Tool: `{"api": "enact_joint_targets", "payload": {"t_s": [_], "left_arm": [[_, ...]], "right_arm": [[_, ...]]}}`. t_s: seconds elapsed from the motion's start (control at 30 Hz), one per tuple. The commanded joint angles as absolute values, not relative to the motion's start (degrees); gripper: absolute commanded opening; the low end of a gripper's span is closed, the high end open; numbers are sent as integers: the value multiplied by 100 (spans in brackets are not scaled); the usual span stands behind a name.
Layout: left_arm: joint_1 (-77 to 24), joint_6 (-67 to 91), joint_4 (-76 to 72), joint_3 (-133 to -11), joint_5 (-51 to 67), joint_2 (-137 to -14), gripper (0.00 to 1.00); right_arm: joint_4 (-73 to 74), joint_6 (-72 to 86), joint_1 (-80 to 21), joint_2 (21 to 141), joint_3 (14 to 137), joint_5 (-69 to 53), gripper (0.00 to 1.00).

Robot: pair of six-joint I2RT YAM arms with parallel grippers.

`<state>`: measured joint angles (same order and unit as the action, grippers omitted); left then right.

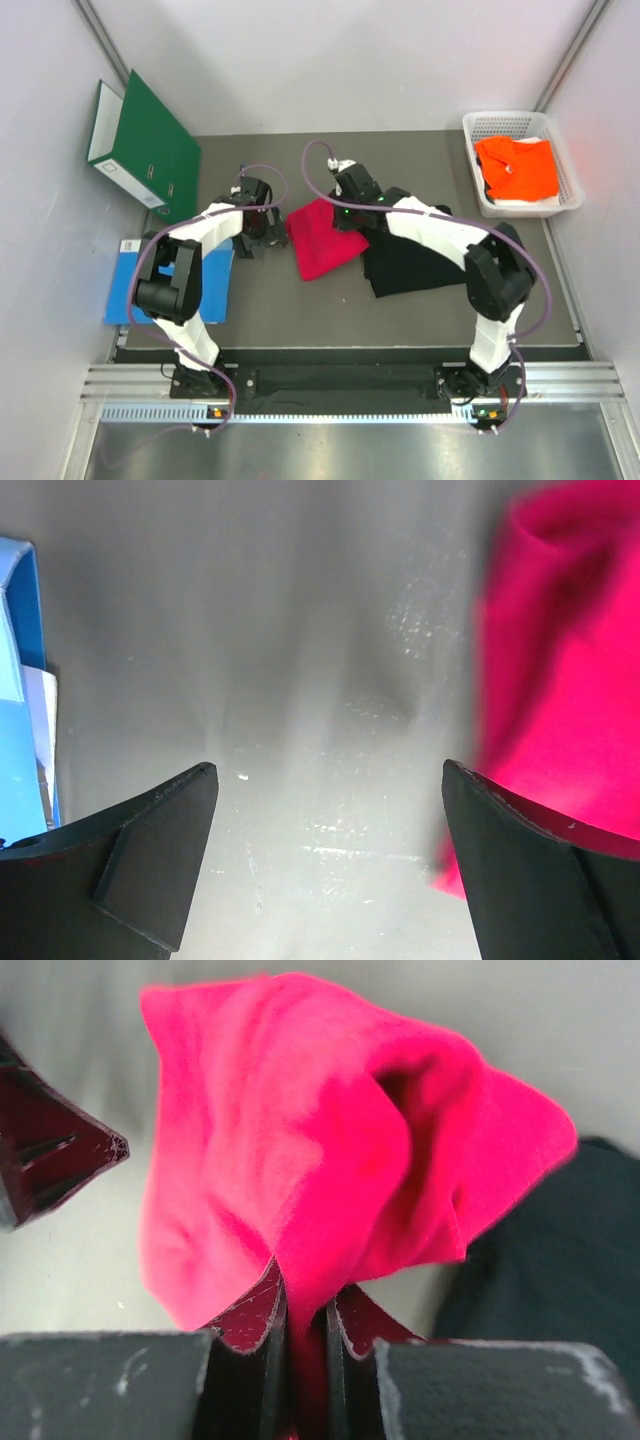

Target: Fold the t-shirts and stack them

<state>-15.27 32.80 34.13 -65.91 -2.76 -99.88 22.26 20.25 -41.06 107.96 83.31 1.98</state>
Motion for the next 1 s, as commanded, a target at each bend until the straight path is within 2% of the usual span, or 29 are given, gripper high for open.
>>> {"api": "enact_joint_targets", "payload": {"t_s": [0.0, 0.47, 0.6, 0.97], "left_arm": [[-1494, 3305, 3367, -6425, -326, -10125, 98], [-1494, 3269, 3191, -6249, -211, -10380, 98], [-1494, 3278, 3182, -6267, -193, -10415, 98], [-1494, 3278, 3164, -6258, -184, -10503, 98]], "right_arm": [[2689, 1705, -4043, 9802, 8192, 922, 3], [2830, 1609, -2550, 8649, 6690, 1055, 5], [2830, 1433, -1935, 8727, 6609, 915, 6], [3172, 1002, -1345, 8842, 6899, 317, 10]]}}
